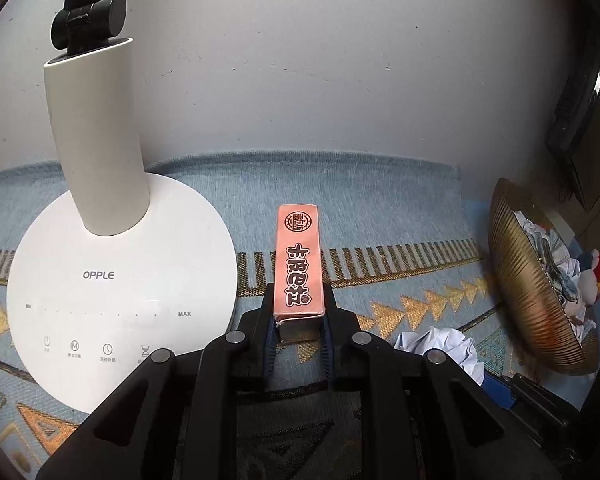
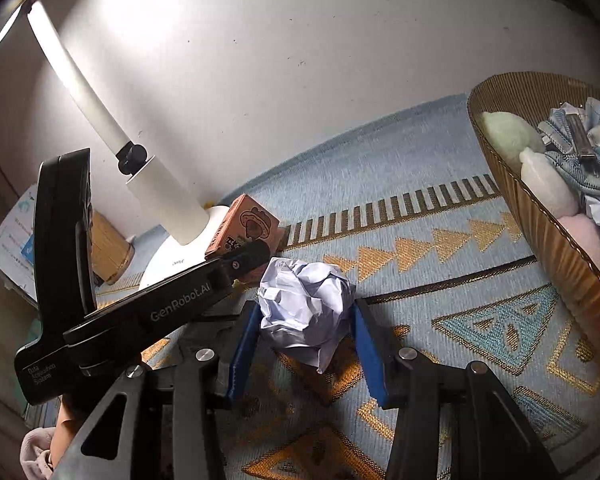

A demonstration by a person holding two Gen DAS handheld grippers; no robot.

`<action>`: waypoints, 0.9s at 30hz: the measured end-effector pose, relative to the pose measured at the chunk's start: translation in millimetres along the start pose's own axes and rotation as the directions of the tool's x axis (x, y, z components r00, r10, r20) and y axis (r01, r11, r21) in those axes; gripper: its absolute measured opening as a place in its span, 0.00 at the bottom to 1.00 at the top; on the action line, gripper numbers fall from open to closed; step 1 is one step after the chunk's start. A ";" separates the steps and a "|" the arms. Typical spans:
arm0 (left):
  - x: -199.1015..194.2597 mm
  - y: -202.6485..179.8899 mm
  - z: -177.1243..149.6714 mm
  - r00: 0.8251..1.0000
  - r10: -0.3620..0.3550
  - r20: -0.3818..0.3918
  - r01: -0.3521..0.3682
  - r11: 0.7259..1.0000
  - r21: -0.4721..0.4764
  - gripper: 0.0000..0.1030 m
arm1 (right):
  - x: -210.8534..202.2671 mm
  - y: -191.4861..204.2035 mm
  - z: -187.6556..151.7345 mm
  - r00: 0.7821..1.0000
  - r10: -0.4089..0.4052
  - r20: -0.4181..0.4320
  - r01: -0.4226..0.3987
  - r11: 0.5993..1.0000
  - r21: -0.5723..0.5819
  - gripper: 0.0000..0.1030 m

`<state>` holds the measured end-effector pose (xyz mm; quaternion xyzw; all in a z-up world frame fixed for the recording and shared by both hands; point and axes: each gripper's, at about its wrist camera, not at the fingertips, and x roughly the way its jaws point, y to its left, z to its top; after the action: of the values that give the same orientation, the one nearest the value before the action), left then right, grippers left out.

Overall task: Organize objects
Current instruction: 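Close the left tool on the pink snack box while the right tool grasps the last paper ball, then carry the snack box and paper ball over the bowl and open both tools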

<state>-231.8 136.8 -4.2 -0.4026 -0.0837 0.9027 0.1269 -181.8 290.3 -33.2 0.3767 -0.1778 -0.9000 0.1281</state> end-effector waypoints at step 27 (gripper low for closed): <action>-42.4 -183.9 66.6 0.960 -0.261 0.100 0.247 0.959 0.138 0.15 | -228.3 -59.4 55.2 0.911 -0.137 0.389 0.121 0.991 0.064 0.46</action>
<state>-224.6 296.4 116.3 -0.3264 -0.0858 0.9043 0.2615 -71.5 439.6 122.5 0.2022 -0.1917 -0.9601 0.0230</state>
